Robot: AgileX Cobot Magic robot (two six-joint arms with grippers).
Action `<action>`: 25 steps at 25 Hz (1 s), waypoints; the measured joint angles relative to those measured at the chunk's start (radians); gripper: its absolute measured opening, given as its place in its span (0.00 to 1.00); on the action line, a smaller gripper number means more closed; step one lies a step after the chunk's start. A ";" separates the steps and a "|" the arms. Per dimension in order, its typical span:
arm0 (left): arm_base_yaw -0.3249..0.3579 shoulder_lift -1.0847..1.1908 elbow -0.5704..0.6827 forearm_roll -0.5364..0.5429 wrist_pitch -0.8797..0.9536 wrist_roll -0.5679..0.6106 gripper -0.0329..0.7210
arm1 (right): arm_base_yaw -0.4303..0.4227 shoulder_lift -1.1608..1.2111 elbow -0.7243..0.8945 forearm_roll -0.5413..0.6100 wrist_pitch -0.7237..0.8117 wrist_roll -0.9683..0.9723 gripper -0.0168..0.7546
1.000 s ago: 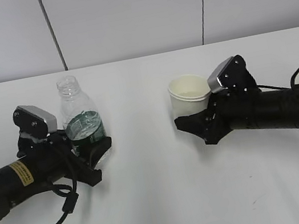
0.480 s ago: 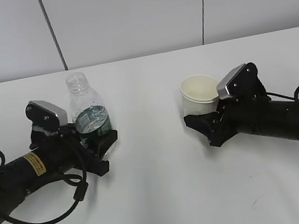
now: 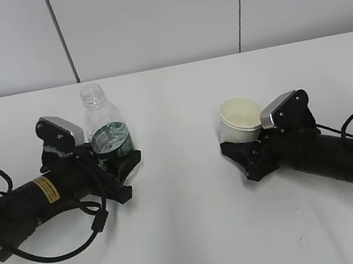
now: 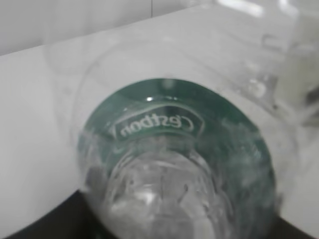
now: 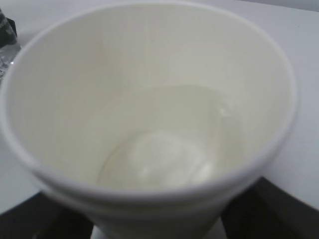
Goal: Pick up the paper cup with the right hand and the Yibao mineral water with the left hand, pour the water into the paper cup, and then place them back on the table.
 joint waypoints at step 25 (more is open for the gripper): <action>0.000 0.000 -0.002 -0.006 -0.015 0.000 0.83 | 0.000 0.001 0.000 -0.007 0.010 -0.048 0.88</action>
